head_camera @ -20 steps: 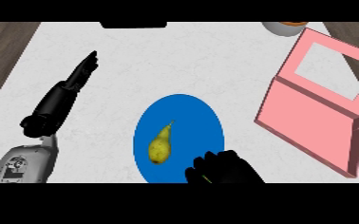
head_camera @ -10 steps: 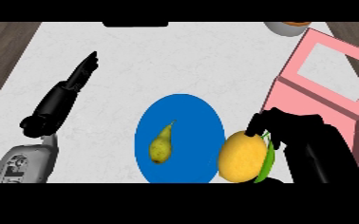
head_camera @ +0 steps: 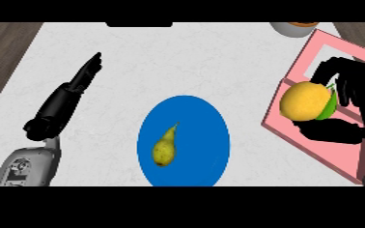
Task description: Pick the lemon from the plate and place it in the cardboard box
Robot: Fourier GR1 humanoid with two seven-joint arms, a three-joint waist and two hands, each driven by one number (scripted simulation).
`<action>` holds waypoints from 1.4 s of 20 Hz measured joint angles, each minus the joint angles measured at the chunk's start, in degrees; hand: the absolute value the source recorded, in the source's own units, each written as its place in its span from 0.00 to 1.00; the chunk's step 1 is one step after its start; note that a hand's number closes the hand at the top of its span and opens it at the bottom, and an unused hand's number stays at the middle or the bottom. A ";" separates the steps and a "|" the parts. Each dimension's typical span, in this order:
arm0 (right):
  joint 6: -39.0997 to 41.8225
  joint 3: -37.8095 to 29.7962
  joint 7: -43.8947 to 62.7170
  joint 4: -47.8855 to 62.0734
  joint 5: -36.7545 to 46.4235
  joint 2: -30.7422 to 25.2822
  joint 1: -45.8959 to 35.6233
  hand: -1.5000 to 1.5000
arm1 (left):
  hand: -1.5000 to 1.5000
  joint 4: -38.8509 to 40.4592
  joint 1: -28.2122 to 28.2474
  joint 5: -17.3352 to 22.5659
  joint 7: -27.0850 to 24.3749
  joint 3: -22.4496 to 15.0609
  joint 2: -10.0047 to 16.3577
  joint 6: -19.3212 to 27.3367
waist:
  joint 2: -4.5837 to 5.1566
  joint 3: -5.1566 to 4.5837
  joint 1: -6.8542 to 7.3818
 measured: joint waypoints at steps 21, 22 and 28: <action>17.54 -6.34 -29.59 40.72 -7.10 -19.78 -4.12 0.00 | 0.50 -1.57 0.60 -0.42 1.16 0.04 -1.08 -0.85 | 0.03 0.04 0.41; 17.43 -6.81 -30.82 40.91 -8.05 -19.27 -4.47 0.00 | 0.50 -1.76 0.59 -0.43 1.27 0.09 -1.14 -0.81 | 0.00 0.04 0.34; 16.49 -18.19 -34.04 43.53 -23.22 -10.88 -7.51 0.00 | 0.50 -1.47 0.85 -0.29 1.33 0.47 -1.01 -0.92 | -0.37 0.09 -0.47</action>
